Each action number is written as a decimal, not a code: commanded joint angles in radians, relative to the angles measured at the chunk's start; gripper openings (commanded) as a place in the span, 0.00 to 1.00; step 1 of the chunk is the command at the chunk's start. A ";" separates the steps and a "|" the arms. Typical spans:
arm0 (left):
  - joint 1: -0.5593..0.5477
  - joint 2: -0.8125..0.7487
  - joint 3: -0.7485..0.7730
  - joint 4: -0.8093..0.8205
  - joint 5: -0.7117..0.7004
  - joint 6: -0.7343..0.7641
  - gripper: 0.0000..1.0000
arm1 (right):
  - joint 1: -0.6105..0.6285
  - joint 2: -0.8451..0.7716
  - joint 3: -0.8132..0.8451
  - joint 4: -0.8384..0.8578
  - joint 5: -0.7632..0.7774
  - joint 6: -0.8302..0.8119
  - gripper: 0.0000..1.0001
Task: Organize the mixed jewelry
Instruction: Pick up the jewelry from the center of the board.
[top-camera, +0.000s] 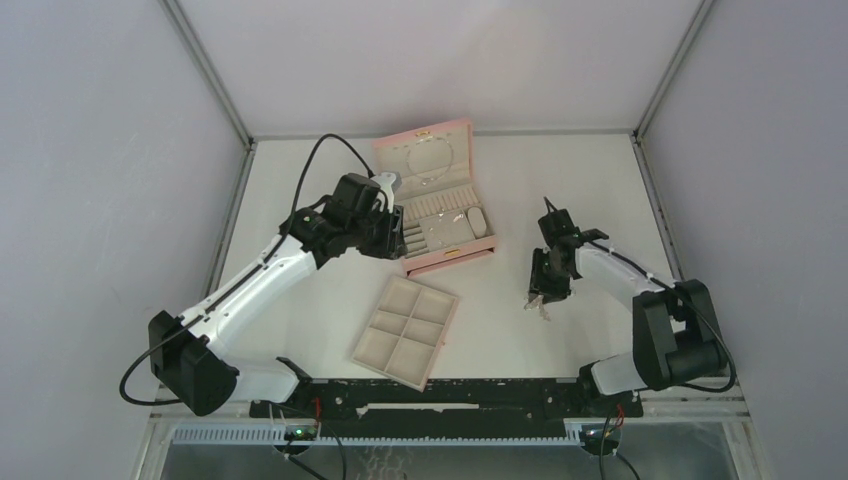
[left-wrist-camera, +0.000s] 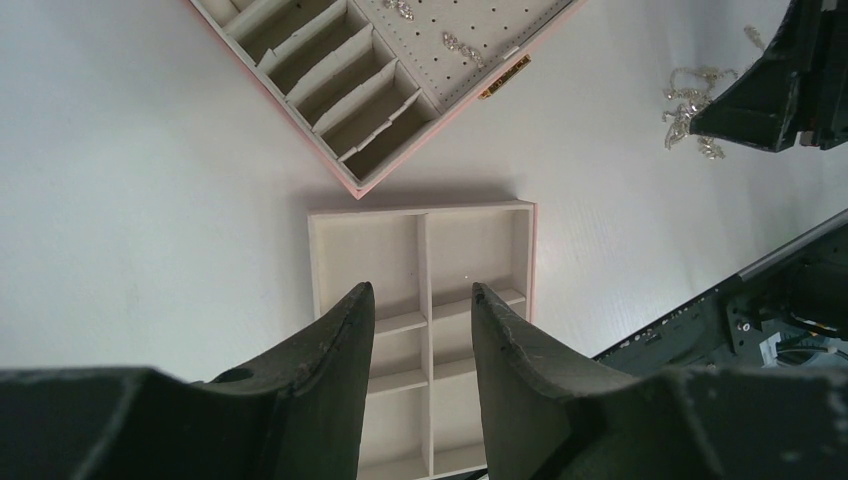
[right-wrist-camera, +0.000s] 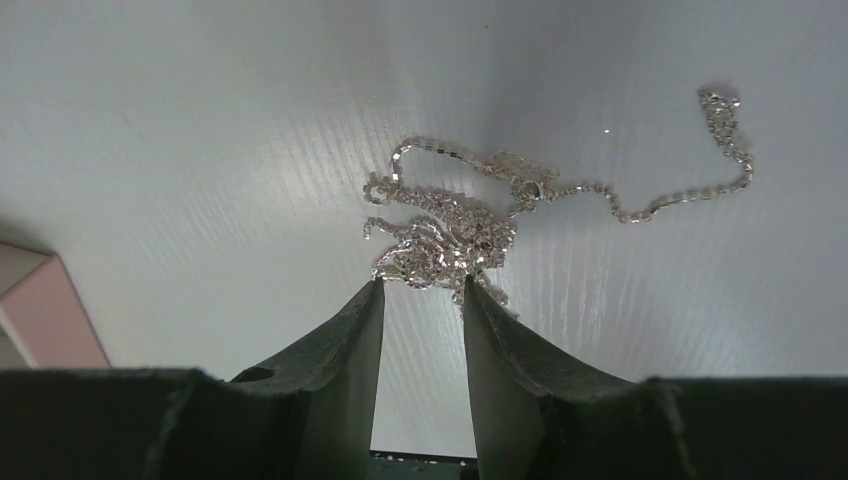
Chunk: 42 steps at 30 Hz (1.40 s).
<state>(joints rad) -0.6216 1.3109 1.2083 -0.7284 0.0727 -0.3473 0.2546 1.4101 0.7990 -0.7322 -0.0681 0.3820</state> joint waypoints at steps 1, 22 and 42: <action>-0.003 -0.010 0.033 0.001 -0.016 0.021 0.46 | 0.023 0.024 0.024 0.014 0.063 0.005 0.44; -0.002 -0.006 0.030 0.001 -0.014 0.025 0.46 | 0.108 0.023 0.057 -0.045 0.159 0.049 0.19; -0.002 -0.022 0.045 -0.002 -0.042 0.025 0.46 | 0.045 -0.278 0.298 -0.173 0.196 0.025 0.00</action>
<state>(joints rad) -0.6216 1.3109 1.2083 -0.7441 0.0536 -0.3401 0.3332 1.2461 0.9859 -0.8810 0.1013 0.4141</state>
